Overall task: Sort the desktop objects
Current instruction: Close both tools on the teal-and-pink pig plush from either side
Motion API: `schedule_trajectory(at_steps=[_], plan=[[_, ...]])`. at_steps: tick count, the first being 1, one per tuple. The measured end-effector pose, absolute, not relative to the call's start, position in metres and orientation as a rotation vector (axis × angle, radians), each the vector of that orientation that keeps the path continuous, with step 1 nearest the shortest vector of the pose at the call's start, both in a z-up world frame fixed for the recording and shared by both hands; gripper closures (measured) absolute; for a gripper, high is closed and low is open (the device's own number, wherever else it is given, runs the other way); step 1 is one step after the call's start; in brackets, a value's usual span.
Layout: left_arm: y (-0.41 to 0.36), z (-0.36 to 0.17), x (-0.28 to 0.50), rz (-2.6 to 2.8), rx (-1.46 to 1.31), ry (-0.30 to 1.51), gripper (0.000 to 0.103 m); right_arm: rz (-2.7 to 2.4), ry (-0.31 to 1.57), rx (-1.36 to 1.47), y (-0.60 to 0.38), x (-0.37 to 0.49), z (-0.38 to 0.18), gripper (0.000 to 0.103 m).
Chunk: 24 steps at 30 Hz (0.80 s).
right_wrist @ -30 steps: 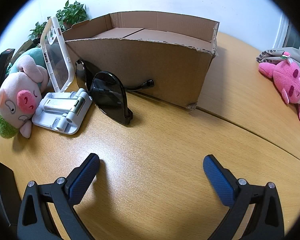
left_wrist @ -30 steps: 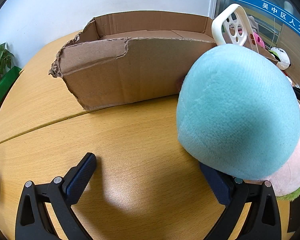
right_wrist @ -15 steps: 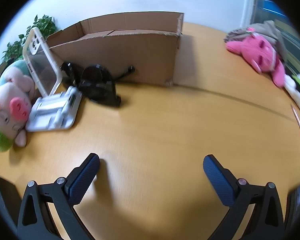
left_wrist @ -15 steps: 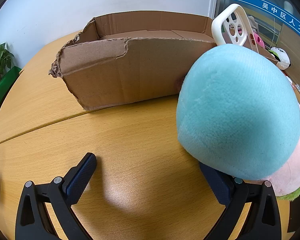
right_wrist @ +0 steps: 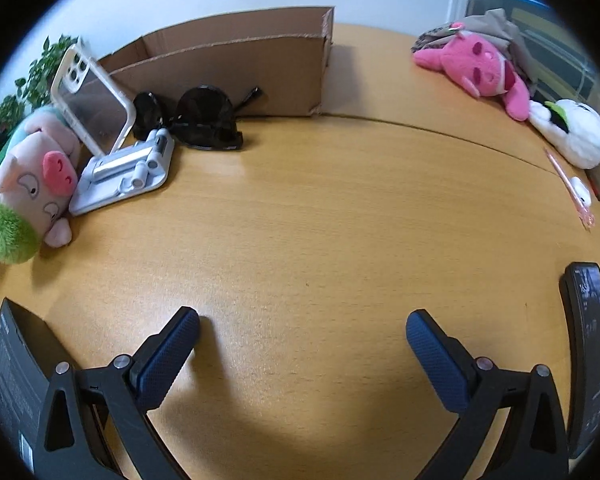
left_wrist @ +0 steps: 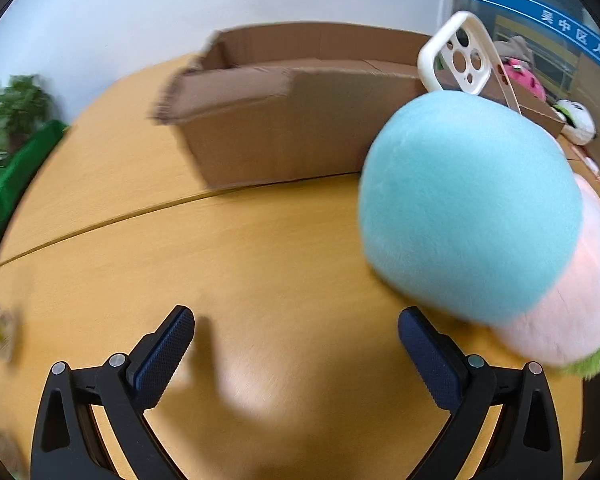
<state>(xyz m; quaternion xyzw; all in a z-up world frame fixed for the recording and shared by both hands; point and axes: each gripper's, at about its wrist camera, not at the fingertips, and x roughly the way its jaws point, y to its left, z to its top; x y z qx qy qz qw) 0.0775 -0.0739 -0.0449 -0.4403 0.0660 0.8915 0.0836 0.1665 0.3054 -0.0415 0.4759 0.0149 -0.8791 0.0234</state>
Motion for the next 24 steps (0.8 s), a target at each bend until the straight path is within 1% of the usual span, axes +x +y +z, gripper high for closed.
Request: schedule_trajectory(at_steps=[2,6,7,10,13,14,18,20,22,24], plan=[[-0.082,-0.030,0.098,2.754,-1.255,0.168,0.000,-2.723,0.046,1.473,0.304,0.166,-0.042,0.000],[-0.100,0.002,0.131,2.789,-1.158,-0.096,0.000,-2.672,0.048,1.552,0.300,0.161,-0.041,0.000],[-0.099,0.004,0.132,2.780,-1.151,-0.136,0.000,-2.639,0.046,1.570,0.294,0.159,-0.039,0.001],[-0.102,0.013,0.151,2.731,-1.165,-0.253,0.000,-2.553,0.060,1.492,0.274,0.155,-0.025,0.001],[-0.091,0.014,0.145,2.643,-1.178,-0.362,0.000,-2.522,0.154,1.306,0.243,0.160,0.006,0.001],[-0.084,0.017,0.140,2.616,-1.173,-0.399,0.000,-2.515,0.157,1.258,0.235,0.161,0.016,0.001],[-0.063,0.028,0.121,2.590,-1.168,-0.475,0.000,-2.372,0.064,1.102,0.196,0.166,0.050,0.001],[-0.062,0.023,0.102,2.554,-1.183,-0.525,0.000,-2.336,0.107,1.075,0.171,0.163,0.053,0.001],[-0.063,0.019,0.087,2.507,-1.177,-0.578,0.000,-2.324,0.186,1.121,0.144,0.154,0.044,0.001],[-0.061,0.010,0.072,2.483,-1.229,-0.593,0.000,-2.300,0.202,1.148,0.129,0.142,0.037,0.001]])
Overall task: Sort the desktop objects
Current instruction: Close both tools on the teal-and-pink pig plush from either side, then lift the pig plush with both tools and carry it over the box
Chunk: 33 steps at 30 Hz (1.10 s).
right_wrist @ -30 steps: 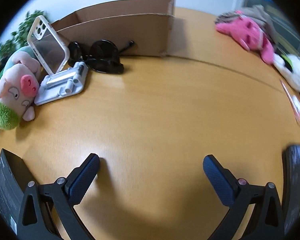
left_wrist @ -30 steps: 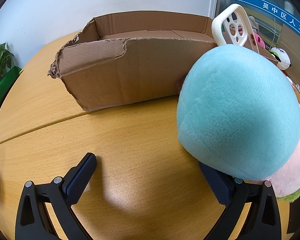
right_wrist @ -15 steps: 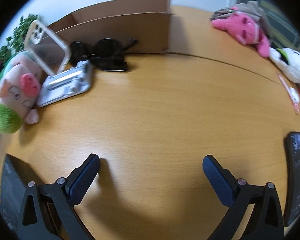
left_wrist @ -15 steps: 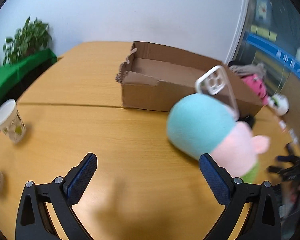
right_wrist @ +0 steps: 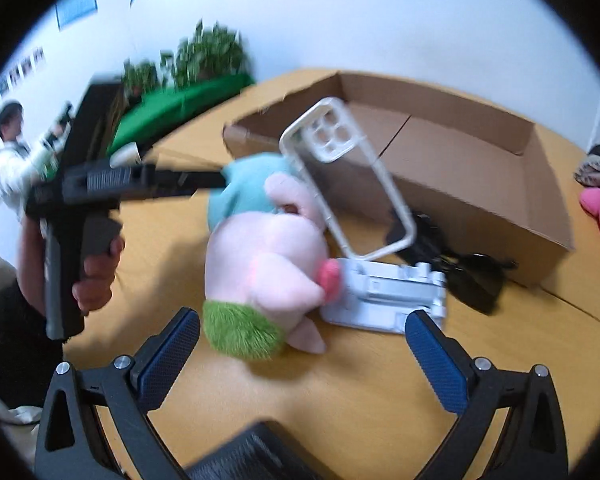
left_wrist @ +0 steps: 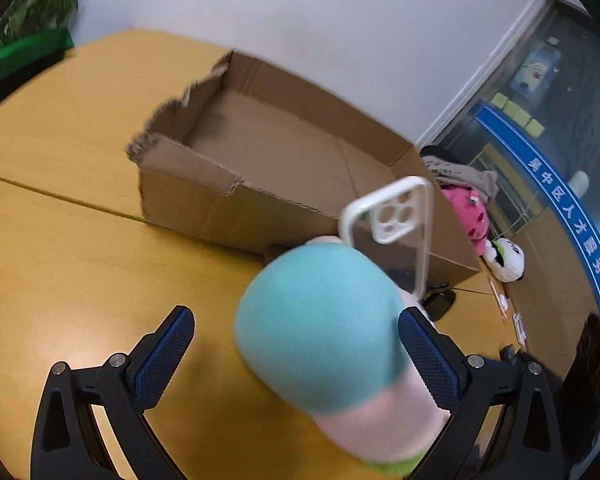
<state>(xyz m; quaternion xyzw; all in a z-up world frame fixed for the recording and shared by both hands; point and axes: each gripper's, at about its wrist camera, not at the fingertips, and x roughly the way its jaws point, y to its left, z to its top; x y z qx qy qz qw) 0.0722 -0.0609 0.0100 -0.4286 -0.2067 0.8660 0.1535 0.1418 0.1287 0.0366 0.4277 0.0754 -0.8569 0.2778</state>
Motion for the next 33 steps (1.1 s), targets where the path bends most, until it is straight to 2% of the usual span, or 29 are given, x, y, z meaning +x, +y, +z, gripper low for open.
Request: schedule_trajectory(at_steps=[8,13,18,21,23,30,33], plan=[[-0.051,-0.004,0.065,2.335,-1.224,-0.627,0.004,-2.256,0.186,1.330,0.099,0.113,0.004,0.001],[-0.048,-0.005,0.071,2.336,-1.211,-0.630,0.000,-2.238,0.146,1.347,0.098,0.113,0.002,0.001],[-0.031,0.002,0.079,2.378,-1.184,-0.484,0.000,-2.247,0.175,1.306,0.090,0.119,0.008,0.001],[-0.034,0.000,0.080,2.381,-1.196,-0.539,0.000,-2.241,0.165,1.292,0.091,0.122,0.008,0.002],[-0.035,-0.001,0.078,2.380,-1.200,-0.551,0.000,-2.250,0.171,1.294,0.094,0.121,0.007,0.011],[-0.040,-0.004,0.075,2.343,-1.180,-0.582,0.001,-2.256,0.176,1.262,0.099,0.120,0.009,0.022],[-0.040,0.000,0.077,2.336,-1.174,-0.569,0.011,-2.268,0.164,1.256,0.097,0.119,0.009,0.027]])
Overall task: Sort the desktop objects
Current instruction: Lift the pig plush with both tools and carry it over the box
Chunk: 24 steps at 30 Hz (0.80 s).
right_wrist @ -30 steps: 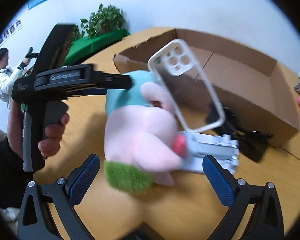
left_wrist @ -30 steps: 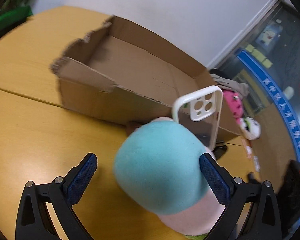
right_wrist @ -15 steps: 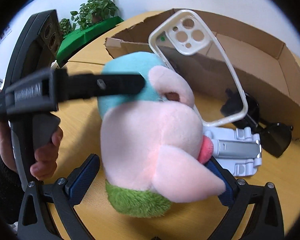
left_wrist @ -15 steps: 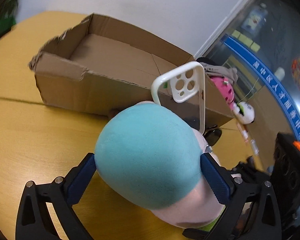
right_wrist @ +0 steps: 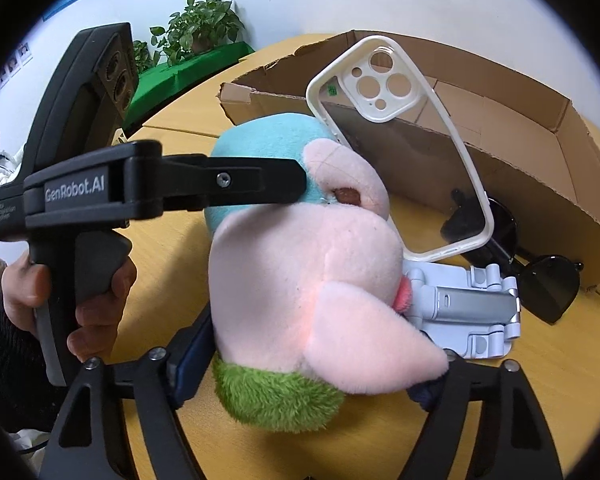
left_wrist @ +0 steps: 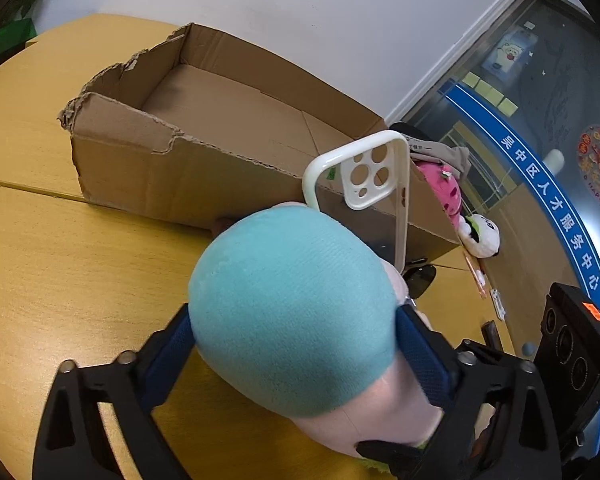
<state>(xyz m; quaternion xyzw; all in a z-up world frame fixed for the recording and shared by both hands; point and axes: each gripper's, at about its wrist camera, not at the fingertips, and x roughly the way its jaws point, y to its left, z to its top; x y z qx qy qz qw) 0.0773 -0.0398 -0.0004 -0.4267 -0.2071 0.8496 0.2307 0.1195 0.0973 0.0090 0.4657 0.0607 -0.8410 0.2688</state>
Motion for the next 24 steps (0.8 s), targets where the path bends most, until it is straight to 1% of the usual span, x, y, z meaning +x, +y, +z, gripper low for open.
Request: schedule_trajectory(at_steps=[1,6,10,13,16,20,24], plan=[[-0.041,0.002,0.080,2.340,-1.168,-0.565,0.014,-2.275,0.165,1.247,0.097,0.122,0.010,0.029],[-0.056,0.011,0.096,2.379,-1.157,-0.603,0.019,-2.260,0.114,1.191,0.092,0.135,0.017,0.033],[-0.073,0.044,0.121,2.482,-1.055,-0.574,0.019,-2.242,0.118,1.088,0.078,0.147,0.034,0.034],[-0.085,0.079,0.132,2.577,-0.940,-0.571,0.020,-2.250,0.125,0.967,0.068,0.153,0.060,0.035],[-0.091,0.117,0.131,2.633,-0.828,-0.524,0.020,-2.270,0.125,0.857,0.065,0.152,0.091,0.035],[-0.093,0.178,0.117,2.685,-0.675,-0.449,0.020,-2.309,0.152,0.726,0.063,0.138,0.139,0.035],[-0.090,0.236,0.100,2.720,-0.520,-0.376,0.020,-2.351,0.172,0.597,0.067,0.122,0.200,0.035]])
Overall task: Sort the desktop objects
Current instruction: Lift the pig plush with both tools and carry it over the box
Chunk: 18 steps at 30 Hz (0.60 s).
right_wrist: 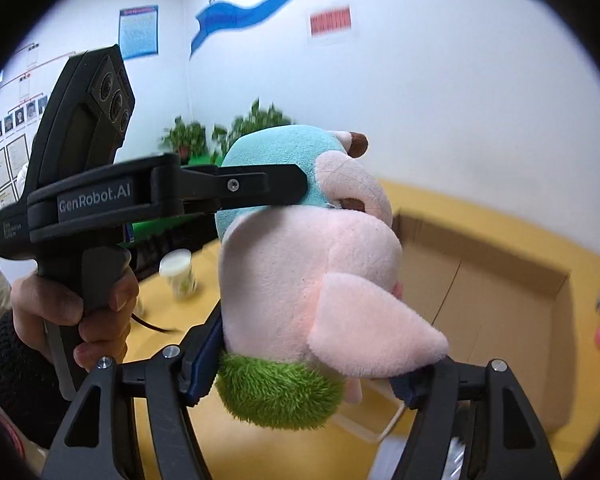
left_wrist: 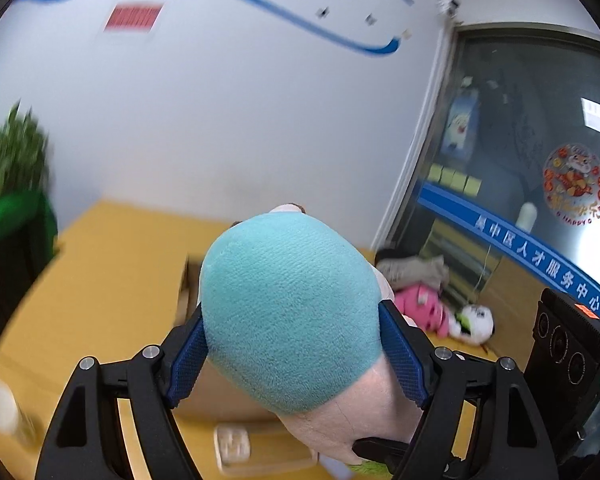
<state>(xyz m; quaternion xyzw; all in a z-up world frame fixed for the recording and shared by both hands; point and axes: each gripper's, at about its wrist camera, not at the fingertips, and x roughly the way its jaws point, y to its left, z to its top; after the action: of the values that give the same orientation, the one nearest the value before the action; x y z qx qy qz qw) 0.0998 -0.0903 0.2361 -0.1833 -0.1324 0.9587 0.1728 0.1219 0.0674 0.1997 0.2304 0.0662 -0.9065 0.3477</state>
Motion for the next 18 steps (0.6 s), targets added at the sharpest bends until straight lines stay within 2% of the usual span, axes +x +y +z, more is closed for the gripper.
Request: schedule_trajectory(at_steps=[4,8,13,18], plan=[[-0.087,0.296,0.077,2.741,-0.379,-0.301,0.020,-2.392,0.205,0.473,0.073,0.099,0.258,0.035],[-0.094,0.348,0.043,2.734,-0.293,-0.311,0.020,-2.427,0.223,0.390,0.076,0.073,0.308,0.035],[-0.092,0.386,0.011,2.771,-0.255,-0.290,0.020,-2.427,0.229,0.368,0.071,0.032,0.352,0.035],[-0.100,0.403,-0.024,2.794,-0.275,-0.269,0.020,-2.410,0.227,0.405,0.072,-0.001,0.368,0.035]])
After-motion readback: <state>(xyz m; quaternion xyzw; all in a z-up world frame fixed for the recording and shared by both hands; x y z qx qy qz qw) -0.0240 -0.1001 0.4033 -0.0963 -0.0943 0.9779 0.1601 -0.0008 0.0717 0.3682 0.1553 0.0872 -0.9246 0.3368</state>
